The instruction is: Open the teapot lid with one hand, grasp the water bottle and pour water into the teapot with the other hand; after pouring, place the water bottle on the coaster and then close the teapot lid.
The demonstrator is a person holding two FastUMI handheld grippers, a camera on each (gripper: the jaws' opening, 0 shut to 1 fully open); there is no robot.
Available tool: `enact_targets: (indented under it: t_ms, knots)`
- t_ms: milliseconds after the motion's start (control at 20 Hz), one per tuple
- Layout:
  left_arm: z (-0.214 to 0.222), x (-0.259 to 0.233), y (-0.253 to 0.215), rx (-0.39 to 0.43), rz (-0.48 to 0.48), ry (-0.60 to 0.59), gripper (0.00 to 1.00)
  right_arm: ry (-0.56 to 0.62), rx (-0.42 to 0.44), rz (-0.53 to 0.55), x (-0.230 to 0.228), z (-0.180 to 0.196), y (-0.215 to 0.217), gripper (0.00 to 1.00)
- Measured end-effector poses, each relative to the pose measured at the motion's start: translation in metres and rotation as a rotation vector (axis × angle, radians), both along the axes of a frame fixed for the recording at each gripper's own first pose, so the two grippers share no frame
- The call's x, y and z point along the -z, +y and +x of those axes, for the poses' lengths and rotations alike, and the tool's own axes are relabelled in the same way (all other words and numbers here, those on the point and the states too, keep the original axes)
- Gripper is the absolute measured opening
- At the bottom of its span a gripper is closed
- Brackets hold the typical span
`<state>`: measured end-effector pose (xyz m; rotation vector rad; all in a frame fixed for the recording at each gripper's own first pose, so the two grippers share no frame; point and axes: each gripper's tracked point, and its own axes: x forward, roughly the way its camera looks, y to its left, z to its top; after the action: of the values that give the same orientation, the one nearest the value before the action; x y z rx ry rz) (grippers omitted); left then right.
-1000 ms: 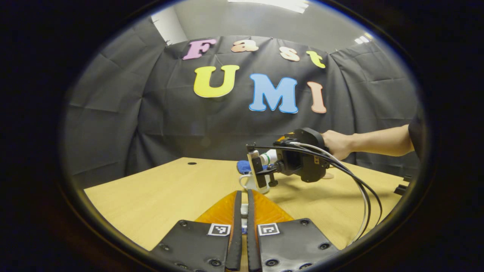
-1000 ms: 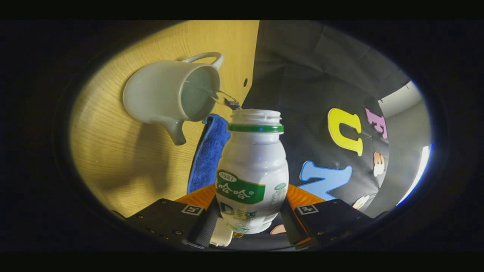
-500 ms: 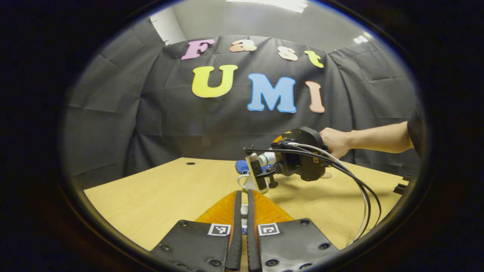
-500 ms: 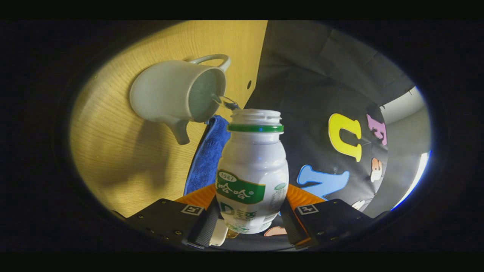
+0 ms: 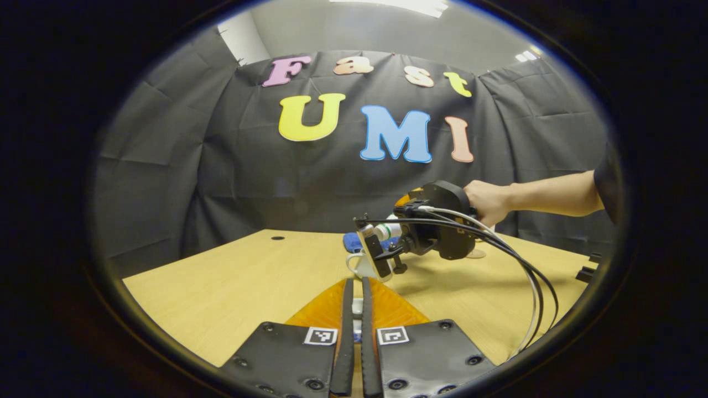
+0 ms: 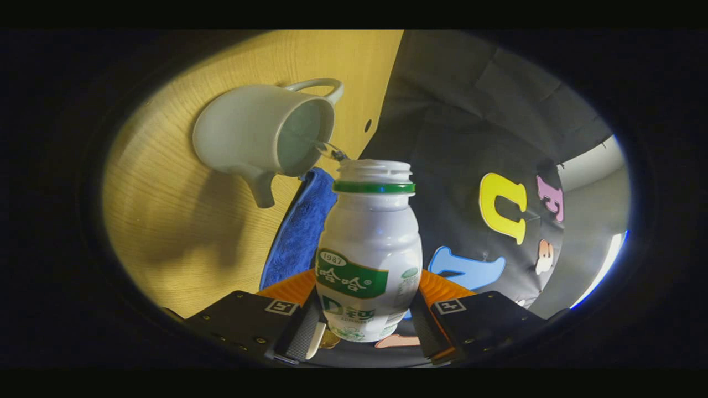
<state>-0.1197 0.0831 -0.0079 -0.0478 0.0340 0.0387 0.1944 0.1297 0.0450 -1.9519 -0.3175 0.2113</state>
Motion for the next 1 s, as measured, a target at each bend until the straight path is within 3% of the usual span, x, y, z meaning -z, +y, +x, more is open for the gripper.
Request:
enact_targets:
  t_ms: [100,250,400,600,650,700,750,800,1000]
  knots:
    - [0.000,0.001,0.000,0.000,0.003,0.002,0.16,-0.005,-0.005,-0.008,-0.002,-0.001,0.001,0.74]
    - [-0.001,0.000,0.002,-0.005,0.003,0.004,0.12,-0.013,-0.010,-0.020,-0.004,0.001,0.002,0.74]
    - [-0.002,0.002,0.003,-0.007,-0.001,0.007,0.16,-0.018,-0.011,-0.028,-0.006,0.000,0.002,0.74]
    - [-0.002,0.001,0.002,-0.006,0.003,0.006,0.16,-0.031,-0.014,-0.043,-0.010,0.001,0.003,0.74]
    - [-0.003,0.001,0.002,-0.006,0.003,0.006,0.12,-0.033,-0.014,-0.044,-0.011,0.000,0.003,0.74]
    - [-0.003,0.001,0.002,-0.005,0.002,0.007,0.16,-0.036,-0.016,-0.047,-0.012,-0.001,0.004,0.74]
    - [-0.003,0.002,0.002,-0.004,0.001,0.008,0.12,-0.039,-0.017,-0.050,-0.014,-0.001,0.004,0.74]
    - [-0.003,0.003,0.002,-0.003,0.001,0.009,0.16,-0.042,-0.019,-0.055,-0.015,-0.002,0.005,0.74]
    - [-0.003,0.002,0.002,-0.004,0.004,0.008,0.16,-0.043,-0.018,-0.076,-0.017,-0.004,0.005,0.74]
